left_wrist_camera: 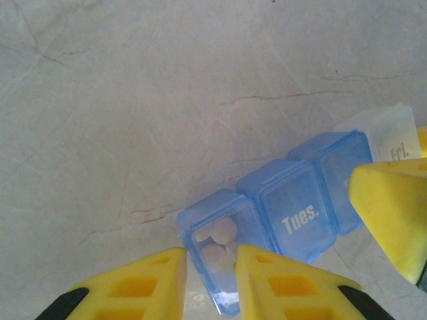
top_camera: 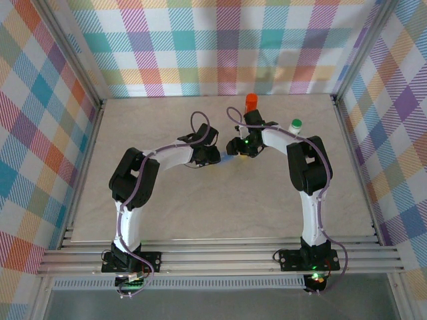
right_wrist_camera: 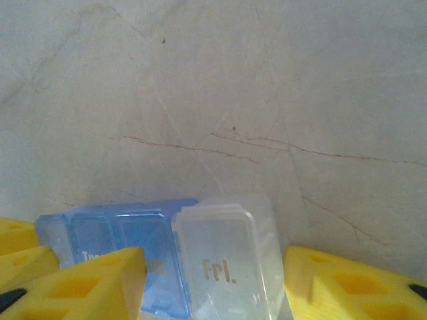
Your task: Sort the pills into containers
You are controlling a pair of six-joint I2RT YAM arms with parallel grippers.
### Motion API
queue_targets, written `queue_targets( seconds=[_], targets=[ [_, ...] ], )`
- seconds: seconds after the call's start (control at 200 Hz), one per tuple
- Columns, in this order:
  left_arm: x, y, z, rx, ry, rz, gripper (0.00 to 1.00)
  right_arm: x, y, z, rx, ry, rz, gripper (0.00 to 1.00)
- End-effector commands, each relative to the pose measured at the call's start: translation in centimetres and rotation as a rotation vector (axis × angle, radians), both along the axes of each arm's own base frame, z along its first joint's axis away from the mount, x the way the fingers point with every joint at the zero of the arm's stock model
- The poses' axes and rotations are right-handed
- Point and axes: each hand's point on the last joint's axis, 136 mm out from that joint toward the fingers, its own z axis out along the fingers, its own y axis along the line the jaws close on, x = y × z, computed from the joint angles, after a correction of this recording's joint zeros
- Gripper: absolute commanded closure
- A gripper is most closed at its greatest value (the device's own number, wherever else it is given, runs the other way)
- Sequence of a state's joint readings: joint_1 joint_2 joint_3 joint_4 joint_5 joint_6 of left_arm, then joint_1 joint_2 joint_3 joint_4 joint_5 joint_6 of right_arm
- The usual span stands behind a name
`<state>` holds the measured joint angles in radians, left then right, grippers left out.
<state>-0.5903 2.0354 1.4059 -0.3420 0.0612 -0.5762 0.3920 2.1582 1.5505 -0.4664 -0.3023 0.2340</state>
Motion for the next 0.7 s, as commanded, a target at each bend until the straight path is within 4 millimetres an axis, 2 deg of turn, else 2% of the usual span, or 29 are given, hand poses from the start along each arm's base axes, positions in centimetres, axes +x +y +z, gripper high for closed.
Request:
queue_targets(
  seconds=[0.0,0.165,0.285,0.335,0.52,0.695],
  targets=[
    [-4.1,1.9,-1.9,0.097,0.161,-0.052,0.72,-0.8,-0.2,-3.6,-0.038,0.065,-0.011,0.44],
    [-1.7,2.5,2.9,0.120,0.016,-0.087,0.67,-1.0,0.1,-3.0,-0.006,0.062,0.007,0.44],
    [-0.3,3.8,4.6,0.117,-0.036,-0.077,0.61,-0.8,0.5,-1.9,0.052,0.050,0.013,0.43],
    [0.3,3.7,5.4,0.090,-0.062,-0.089,0.59,-0.6,0.5,-1.3,0.070,0.039,0.008,0.44],
    [1.7,1.8,6.9,0.061,-0.172,-0.223,0.52,0.4,0.1,0.2,0.107,0.010,0.000,0.43],
    [2.7,0.9,7.0,0.095,-0.247,-0.349,0.45,1.2,-0.1,0.6,0.094,-0.009,0.002,0.43]
  ],
)
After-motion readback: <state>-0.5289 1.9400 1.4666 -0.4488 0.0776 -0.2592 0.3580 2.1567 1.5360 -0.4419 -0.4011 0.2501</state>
